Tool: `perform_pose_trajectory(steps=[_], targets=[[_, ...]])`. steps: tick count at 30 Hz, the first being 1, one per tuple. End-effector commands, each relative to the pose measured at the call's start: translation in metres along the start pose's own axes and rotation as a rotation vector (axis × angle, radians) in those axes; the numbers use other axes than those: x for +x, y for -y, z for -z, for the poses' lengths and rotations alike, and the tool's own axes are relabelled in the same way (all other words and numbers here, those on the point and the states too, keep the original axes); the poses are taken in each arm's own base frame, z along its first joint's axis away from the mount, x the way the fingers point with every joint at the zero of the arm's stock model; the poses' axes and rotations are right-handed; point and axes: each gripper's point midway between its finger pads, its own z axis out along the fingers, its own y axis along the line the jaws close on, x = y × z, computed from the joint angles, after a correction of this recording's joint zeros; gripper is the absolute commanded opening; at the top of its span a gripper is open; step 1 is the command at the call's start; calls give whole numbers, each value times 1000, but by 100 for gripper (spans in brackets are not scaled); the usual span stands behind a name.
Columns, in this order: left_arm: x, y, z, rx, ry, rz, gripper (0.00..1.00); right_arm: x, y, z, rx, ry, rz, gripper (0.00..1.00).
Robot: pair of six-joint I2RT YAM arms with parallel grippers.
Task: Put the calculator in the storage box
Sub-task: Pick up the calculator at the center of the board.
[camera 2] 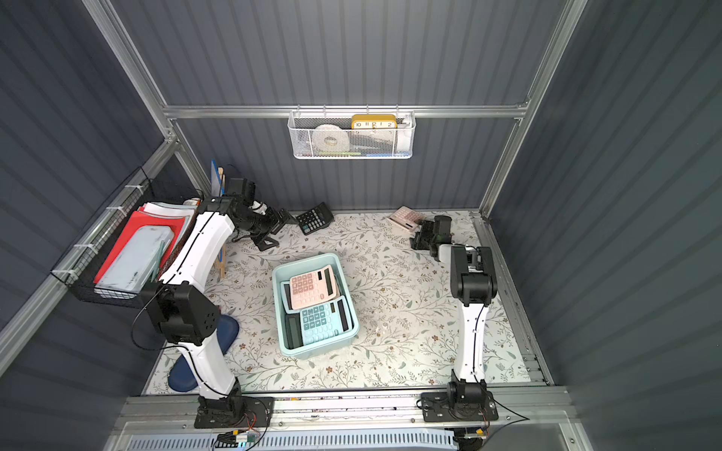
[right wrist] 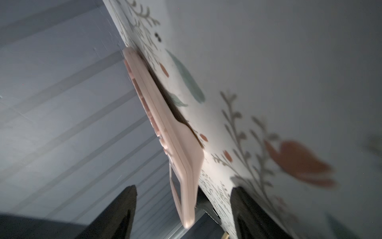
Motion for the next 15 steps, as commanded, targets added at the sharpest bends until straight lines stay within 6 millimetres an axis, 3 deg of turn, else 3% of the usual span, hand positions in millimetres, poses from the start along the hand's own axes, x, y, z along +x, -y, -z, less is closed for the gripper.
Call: perform_pose_trajectory(steps=[1,6,12,15], targets=[[4,-10,11,-34,8,34,99,-10,22,-19,26,4,-75,76],[5,-16,14,-47,16,55,100,-9,25,-34,41,-25,-94,73],[8,-22,13,-57,11,69,99,-11,37,-38,68,-32,-126,68],[11,-25,12,-61,4,73,100,-10,41,-38,73,-35,-129,58]])
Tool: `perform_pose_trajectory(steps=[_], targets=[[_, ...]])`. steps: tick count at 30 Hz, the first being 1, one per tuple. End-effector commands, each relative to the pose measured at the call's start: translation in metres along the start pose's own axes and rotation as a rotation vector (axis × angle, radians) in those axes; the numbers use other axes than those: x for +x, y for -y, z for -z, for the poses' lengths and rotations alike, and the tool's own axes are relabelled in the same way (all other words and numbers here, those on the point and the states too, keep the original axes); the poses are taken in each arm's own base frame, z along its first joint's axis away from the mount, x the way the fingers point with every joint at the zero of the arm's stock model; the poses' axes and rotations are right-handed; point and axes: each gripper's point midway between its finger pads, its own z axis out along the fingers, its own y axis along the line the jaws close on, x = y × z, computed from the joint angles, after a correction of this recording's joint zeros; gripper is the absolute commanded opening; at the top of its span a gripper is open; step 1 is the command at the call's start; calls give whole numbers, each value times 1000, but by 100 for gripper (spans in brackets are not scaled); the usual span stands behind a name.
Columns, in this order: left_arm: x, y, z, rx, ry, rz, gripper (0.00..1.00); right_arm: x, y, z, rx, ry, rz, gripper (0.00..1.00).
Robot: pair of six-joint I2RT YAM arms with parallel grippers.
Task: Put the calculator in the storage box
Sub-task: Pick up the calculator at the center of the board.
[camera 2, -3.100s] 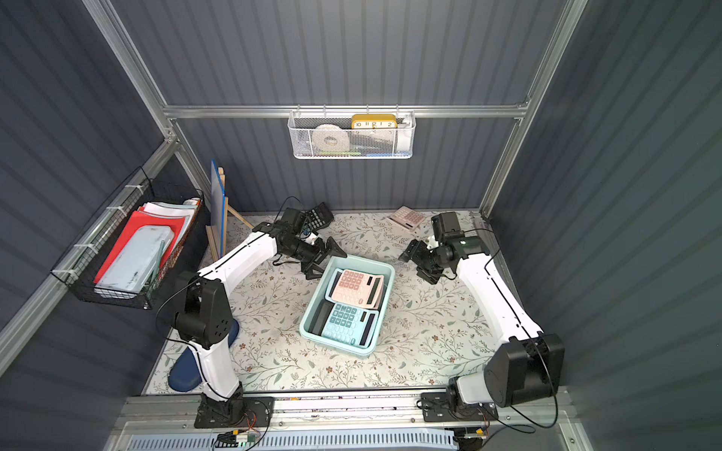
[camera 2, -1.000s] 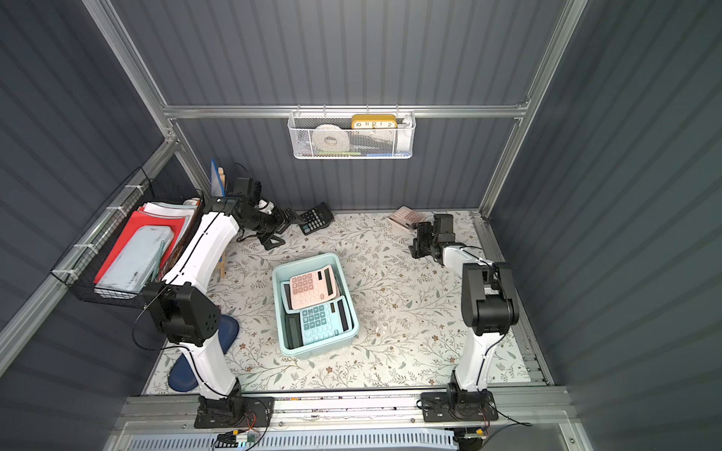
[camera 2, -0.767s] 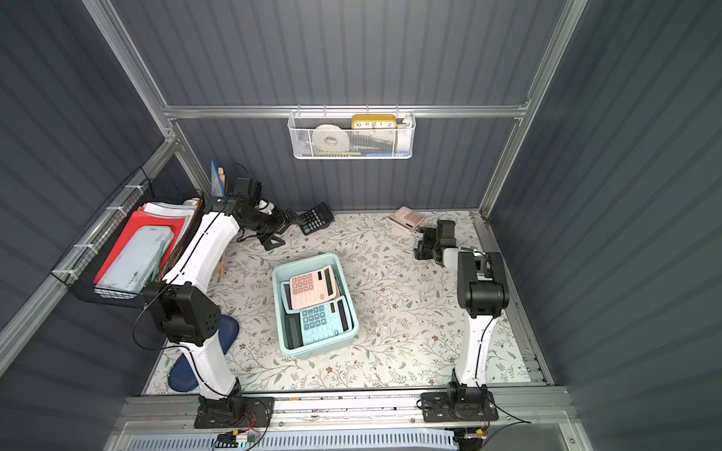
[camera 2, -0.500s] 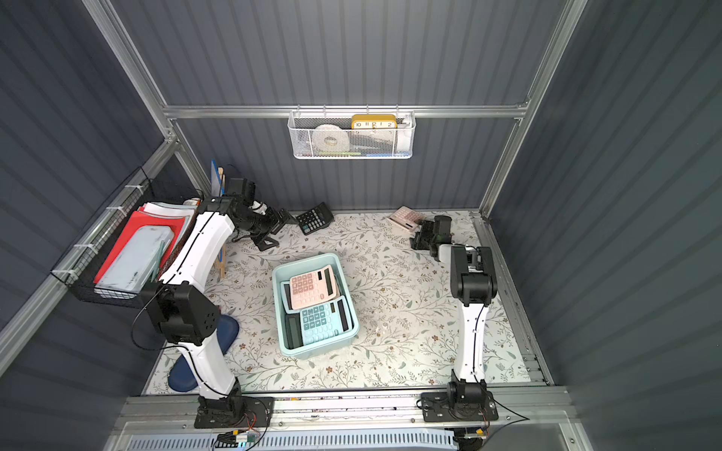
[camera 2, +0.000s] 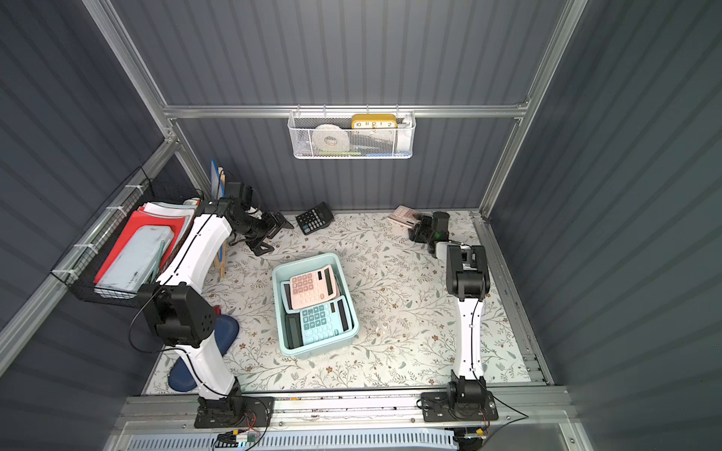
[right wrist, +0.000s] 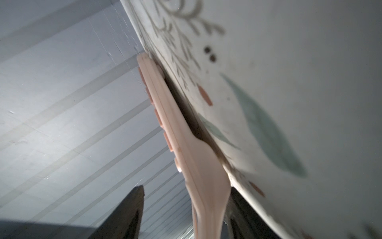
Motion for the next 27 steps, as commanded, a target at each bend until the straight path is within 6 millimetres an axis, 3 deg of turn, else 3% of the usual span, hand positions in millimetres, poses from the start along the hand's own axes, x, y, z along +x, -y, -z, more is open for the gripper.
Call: perform_pose_trajectory(steps=[1,8,17,27], targets=[[7,-5,13,-9,10,16,100,-11,60,-8,142,6,-110,56],[12,-7,15,-3,12,18,99,1,56,-13,121,-52,-103,40],[11,7,28,60,37,0,99,17,35,2,67,-83,-84,1],[10,47,44,258,48,53,99,51,1,49,-33,-122,-65,0]])
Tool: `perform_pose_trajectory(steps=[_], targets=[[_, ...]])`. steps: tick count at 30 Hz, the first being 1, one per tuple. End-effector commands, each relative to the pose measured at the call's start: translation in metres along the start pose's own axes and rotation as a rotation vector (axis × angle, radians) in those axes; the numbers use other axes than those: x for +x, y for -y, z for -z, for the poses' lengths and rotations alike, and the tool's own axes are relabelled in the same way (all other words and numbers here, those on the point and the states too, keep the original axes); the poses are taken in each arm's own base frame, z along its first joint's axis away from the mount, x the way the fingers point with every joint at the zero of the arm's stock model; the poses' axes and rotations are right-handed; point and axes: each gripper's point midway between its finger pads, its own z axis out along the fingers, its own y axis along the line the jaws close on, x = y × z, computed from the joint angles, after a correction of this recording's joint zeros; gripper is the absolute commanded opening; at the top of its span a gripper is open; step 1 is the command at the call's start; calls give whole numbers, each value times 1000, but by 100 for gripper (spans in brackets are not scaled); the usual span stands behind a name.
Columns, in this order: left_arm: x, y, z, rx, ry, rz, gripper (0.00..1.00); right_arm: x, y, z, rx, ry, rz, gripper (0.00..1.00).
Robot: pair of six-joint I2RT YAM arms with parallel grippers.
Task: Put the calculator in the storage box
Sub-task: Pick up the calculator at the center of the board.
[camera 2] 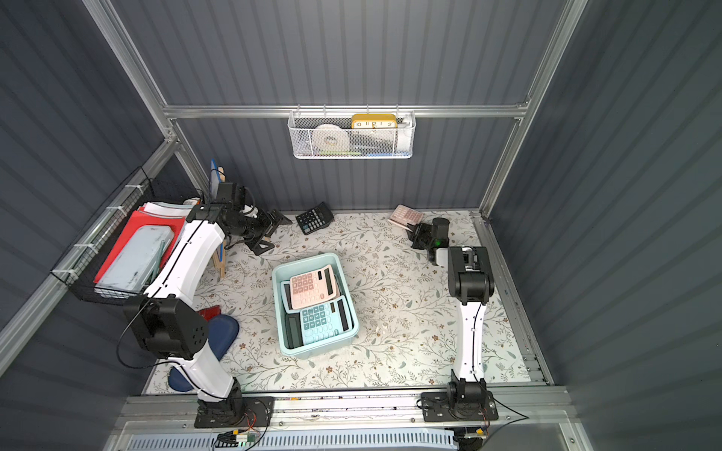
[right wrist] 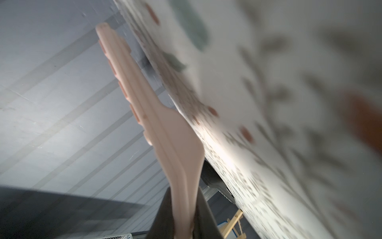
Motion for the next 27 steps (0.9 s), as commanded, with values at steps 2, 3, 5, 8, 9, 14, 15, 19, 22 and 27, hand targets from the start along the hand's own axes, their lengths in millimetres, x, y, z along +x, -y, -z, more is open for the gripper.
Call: perform_pose_trajectory(steps=[2,3,5,8,9,14,15,19,22,27], targets=[[4,31,17,153,8,38,99,33,-24,28,-76,-53,-3,0],[5,35,19,172,10,41,99,38,-26,34,-84,-58,-2,0],[8,43,20,209,9,49,99,51,-31,51,-104,-69,-1,0],[17,57,17,254,-1,51,99,73,-38,74,-132,-90,2,0],[20,63,15,271,-3,48,99,79,-39,81,-138,-94,3,0],[39,96,0,342,-7,38,99,123,-44,114,-146,-118,30,0],[42,102,-2,358,-9,37,99,131,-42,119,-141,-122,33,0],[52,121,-14,415,-29,44,99,171,-39,136,-123,-139,64,0],[59,133,-20,438,-45,33,99,202,-36,143,-118,-150,89,0],[74,146,-34,448,-83,22,95,240,-37,145,-126,-162,132,0]])
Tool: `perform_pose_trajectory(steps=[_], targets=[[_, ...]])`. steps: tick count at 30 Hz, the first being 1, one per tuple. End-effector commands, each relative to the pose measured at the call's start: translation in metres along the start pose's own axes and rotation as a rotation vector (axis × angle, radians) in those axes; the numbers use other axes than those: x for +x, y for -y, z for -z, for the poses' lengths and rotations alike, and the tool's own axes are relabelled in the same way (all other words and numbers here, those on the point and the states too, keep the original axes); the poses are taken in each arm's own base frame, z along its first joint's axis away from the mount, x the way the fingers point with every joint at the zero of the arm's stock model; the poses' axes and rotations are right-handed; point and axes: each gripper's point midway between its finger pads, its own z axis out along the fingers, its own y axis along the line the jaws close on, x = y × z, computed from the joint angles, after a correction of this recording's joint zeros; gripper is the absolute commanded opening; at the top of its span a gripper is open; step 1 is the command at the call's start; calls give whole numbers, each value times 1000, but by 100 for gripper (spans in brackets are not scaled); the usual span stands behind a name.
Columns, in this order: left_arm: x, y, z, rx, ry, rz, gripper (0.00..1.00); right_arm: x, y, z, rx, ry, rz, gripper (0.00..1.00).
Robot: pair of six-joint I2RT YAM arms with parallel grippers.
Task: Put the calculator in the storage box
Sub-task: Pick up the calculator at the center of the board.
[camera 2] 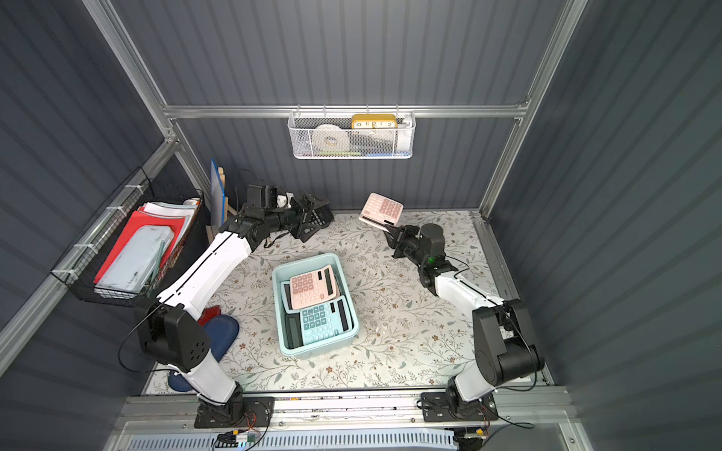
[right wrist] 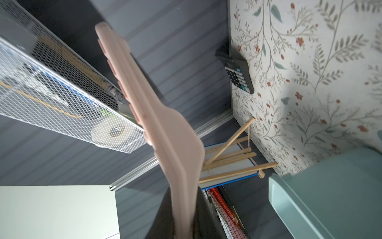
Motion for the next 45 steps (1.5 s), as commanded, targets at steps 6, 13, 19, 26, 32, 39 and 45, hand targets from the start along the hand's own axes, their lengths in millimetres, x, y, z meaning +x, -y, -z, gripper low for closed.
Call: perform_pose_trajectory(steps=[6,13,19,26,32,39,45], targets=[[16,8,-22,16,-46,5,90,33,-16,-19,-25,-1,78,0],[17,-1,-26,-5,-51,26,83,68,-17,-44,-24,-69,102,0],[17,0,-27,2,-52,32,61,81,-12,-56,-8,-95,109,0],[20,-7,-30,-12,-65,44,38,88,-16,-62,-21,-111,113,0],[19,-11,-38,-28,-85,51,27,91,-14,-60,-21,-118,108,0],[21,-13,-41,-36,-111,51,6,97,-13,-57,-19,-136,109,0],[21,-4,-40,-20,-125,38,0,97,-9,-54,-11,-144,117,5]])
